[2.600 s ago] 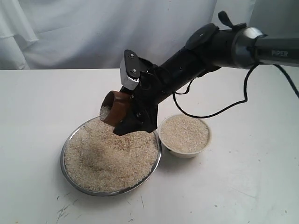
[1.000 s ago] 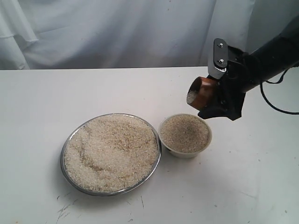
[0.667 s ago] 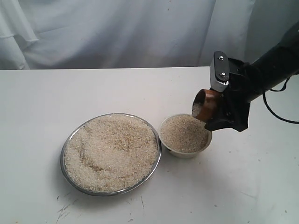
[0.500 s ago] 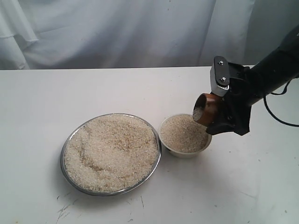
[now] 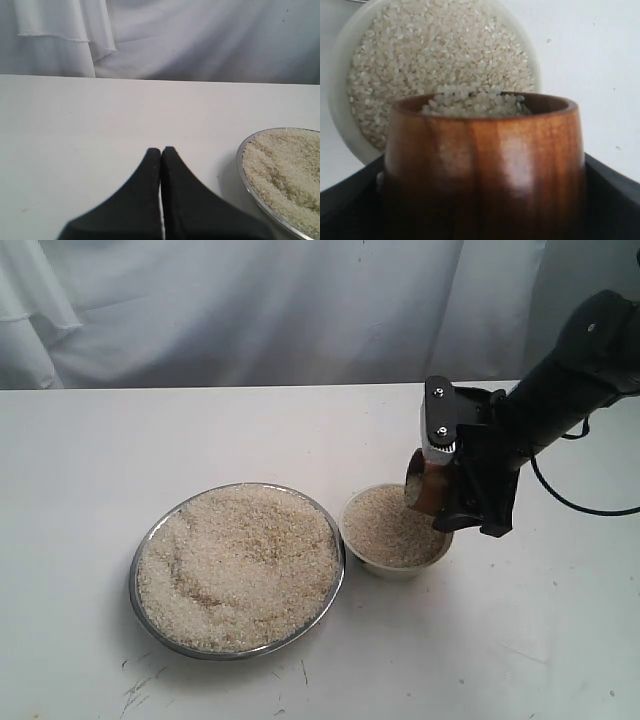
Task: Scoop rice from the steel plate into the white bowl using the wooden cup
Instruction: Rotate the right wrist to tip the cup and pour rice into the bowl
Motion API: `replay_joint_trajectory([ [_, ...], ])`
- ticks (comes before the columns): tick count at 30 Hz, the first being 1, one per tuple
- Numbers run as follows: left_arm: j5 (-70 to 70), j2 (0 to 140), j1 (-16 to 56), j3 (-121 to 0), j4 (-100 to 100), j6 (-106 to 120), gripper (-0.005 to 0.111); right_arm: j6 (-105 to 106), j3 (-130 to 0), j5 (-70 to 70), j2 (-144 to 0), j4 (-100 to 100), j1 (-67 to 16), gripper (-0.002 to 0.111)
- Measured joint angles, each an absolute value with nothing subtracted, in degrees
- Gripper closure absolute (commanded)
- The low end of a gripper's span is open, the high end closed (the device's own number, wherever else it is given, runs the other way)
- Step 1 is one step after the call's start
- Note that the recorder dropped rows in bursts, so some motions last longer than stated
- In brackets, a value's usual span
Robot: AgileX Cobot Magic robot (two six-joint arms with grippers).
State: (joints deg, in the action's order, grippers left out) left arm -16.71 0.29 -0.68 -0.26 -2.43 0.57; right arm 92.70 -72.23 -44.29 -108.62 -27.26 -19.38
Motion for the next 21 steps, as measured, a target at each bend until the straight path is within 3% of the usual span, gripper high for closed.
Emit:
replay_joint_trajectory([
  [21,-16.71,0.29,-0.68,-0.26,-2.43,0.57,0.107,73.20,-72.23,-40.66,-107.07,-6.77,-26.38,0.108],
])
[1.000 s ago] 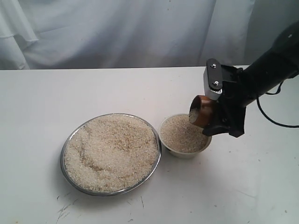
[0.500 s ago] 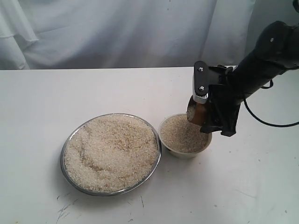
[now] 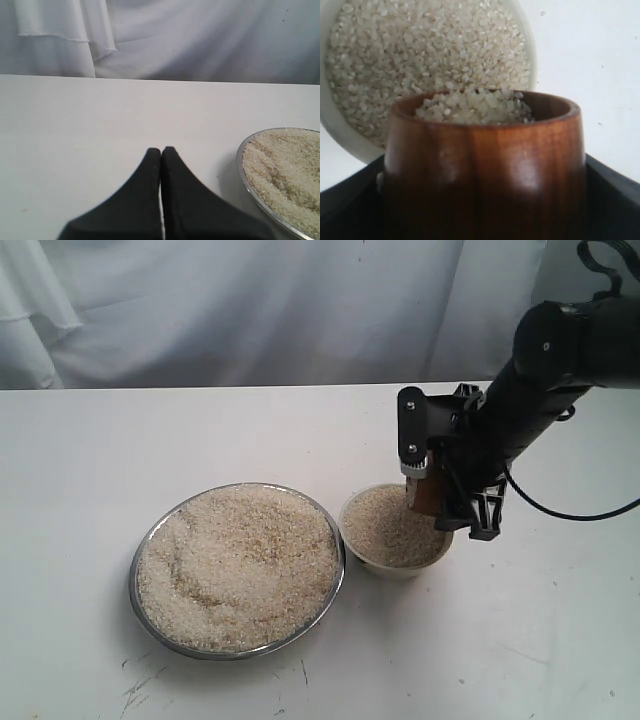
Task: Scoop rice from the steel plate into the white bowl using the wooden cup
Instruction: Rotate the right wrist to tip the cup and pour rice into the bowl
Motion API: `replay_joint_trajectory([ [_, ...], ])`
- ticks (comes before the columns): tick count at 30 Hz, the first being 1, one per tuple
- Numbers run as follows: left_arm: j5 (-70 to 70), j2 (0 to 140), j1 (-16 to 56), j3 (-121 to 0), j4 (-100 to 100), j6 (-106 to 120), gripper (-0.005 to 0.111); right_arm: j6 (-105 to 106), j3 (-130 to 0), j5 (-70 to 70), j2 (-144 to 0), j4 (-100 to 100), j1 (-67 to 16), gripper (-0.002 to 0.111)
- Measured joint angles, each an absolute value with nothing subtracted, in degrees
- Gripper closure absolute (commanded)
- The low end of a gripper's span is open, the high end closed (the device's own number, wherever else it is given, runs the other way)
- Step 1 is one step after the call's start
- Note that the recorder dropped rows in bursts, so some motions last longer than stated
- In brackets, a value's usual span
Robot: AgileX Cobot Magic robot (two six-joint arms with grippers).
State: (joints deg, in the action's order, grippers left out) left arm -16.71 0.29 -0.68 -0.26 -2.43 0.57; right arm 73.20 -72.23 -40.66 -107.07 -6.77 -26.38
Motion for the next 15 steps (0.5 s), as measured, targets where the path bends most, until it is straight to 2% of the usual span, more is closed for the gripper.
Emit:
replay_joint_trajectory([
  [15,-16.71,0.29,-0.68,-0.26,-2.43,0.57,0.107,58.13,-72.23,-40.10,-107.07,10.05,-32.71,0.108],
])
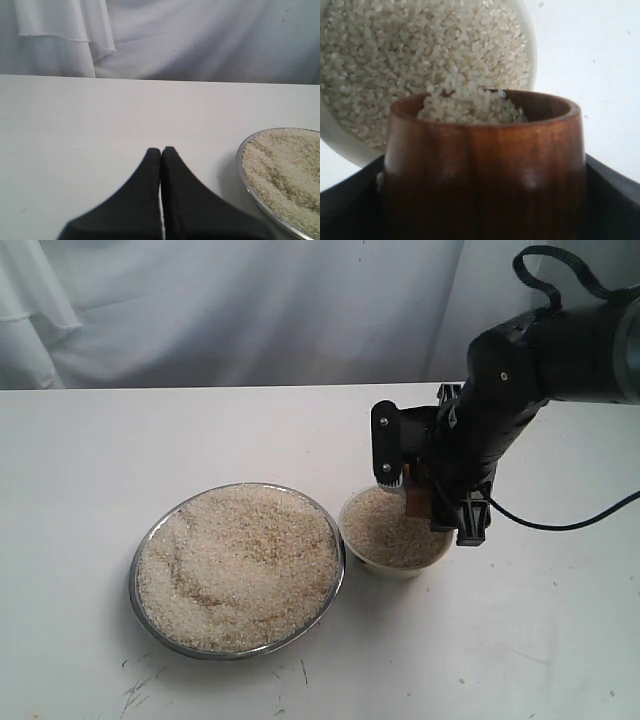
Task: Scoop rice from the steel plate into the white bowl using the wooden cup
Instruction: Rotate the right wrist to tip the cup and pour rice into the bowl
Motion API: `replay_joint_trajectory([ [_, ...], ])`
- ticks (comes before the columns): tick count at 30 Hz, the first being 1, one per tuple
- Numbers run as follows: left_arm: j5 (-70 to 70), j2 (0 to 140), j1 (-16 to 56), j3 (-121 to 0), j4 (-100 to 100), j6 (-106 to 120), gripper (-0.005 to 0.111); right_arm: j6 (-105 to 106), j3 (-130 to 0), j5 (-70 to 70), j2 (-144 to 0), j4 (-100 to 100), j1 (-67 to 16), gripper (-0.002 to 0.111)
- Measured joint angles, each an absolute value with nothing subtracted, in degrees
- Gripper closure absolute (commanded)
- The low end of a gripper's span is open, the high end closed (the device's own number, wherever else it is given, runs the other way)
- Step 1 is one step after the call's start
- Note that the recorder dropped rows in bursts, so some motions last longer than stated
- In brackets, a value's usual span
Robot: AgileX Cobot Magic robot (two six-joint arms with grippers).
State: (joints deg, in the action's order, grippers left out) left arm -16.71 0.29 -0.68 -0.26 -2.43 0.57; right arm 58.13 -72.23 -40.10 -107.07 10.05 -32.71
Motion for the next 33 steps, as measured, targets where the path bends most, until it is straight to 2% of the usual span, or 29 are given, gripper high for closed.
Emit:
replay_joint_trajectory([
  [9,-16.71,0.29,-0.68,-0.26,-2.43,0.57,0.107,48.25,-72.23,-41.47,-107.07,21.11,-35.99,0.108],
  [33,-16.71,0.29,-0.68,-0.26,-2.43,0.67,0.107,43.53,-72.23,-47.13,-107.07,28.90,-39.37,0.108],
])
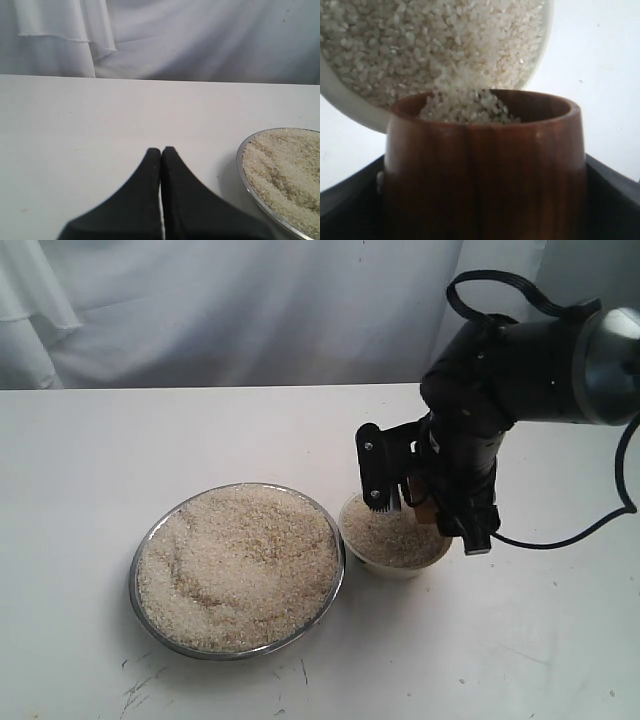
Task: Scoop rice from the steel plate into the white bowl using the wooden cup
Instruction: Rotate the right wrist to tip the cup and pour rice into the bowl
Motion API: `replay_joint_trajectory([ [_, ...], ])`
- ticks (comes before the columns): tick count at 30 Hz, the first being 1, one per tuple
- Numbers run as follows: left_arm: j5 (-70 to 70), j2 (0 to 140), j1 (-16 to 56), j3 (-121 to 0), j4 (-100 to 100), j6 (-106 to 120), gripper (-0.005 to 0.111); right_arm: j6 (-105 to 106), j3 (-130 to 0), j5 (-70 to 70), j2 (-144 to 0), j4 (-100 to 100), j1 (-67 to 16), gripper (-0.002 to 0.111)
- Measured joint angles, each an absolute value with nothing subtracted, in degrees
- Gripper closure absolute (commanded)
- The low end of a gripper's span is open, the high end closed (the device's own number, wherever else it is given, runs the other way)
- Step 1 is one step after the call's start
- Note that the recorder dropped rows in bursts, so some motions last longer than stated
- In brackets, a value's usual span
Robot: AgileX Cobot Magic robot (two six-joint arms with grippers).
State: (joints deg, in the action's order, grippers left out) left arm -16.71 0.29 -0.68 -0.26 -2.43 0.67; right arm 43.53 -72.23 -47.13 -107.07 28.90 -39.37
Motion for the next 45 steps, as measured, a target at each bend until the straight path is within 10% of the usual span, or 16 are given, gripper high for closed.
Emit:
replay_joint_trajectory([
  [45,-16.71,0.29,-0.68,-0.26,-2.43,0.67,0.107,37.69,-72.23,-51.98,-106.98,46.74,-47.26,0.108],
])
